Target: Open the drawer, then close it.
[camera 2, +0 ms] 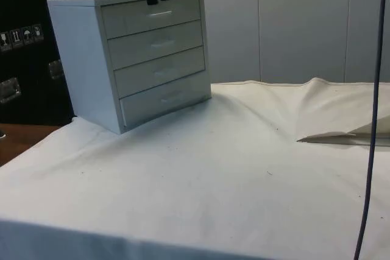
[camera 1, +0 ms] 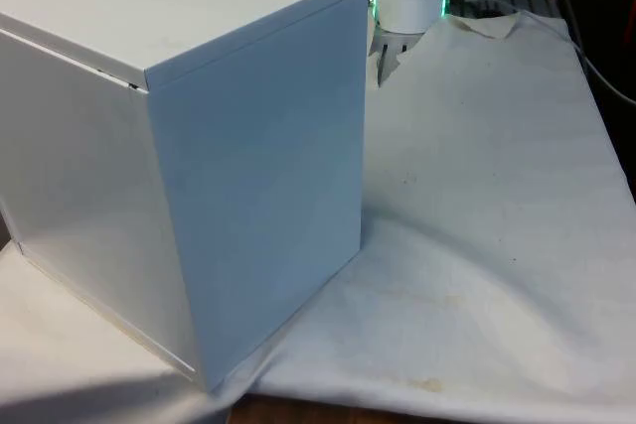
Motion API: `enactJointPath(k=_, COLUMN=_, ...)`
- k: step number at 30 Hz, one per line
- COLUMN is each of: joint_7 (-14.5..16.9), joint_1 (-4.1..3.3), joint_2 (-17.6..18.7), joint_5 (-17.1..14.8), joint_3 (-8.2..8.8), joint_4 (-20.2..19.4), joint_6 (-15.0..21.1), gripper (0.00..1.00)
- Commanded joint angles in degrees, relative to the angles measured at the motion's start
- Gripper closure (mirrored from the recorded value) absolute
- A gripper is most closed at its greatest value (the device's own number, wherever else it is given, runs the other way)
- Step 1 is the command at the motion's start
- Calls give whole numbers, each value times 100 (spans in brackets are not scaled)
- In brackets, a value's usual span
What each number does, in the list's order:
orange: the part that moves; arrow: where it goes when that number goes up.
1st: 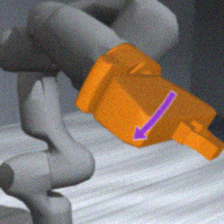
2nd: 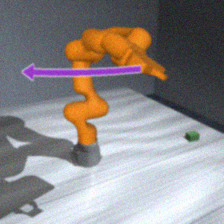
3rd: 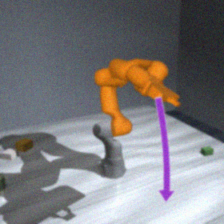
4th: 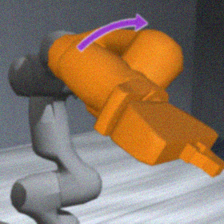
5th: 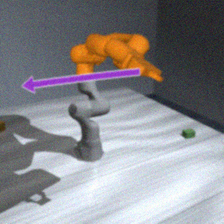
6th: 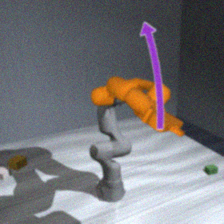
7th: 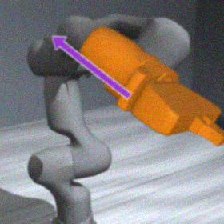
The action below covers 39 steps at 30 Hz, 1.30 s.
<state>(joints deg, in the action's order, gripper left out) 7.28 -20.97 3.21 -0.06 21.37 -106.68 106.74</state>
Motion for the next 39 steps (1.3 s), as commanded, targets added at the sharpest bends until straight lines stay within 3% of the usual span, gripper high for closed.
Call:
enactJointPath(k=1, joint_7=6, joint_1=0, joint_2=-6, joint_5=17, joint_3=0, joint_4=-11, joint_6=11, gripper=0)
enactJointPath(k=11, joint_7=126, joint_1=11, joint_2=-252, joint_5=315, joint_3=40, joint_4=-384, joint_6=458, gripper=0)
enactJointPath(k=26, joint_7=682, joint_1=40, joint_2=-527, joint_5=493, joint_3=269, joint_4=-699, joint_6=458, gripper=0)
enactJointPath(k=39, joint_7=1209, joint_1=57, joint_2=-607, joint_5=584, joint_3=355, joint_4=-796, joint_6=441, gripper=0)
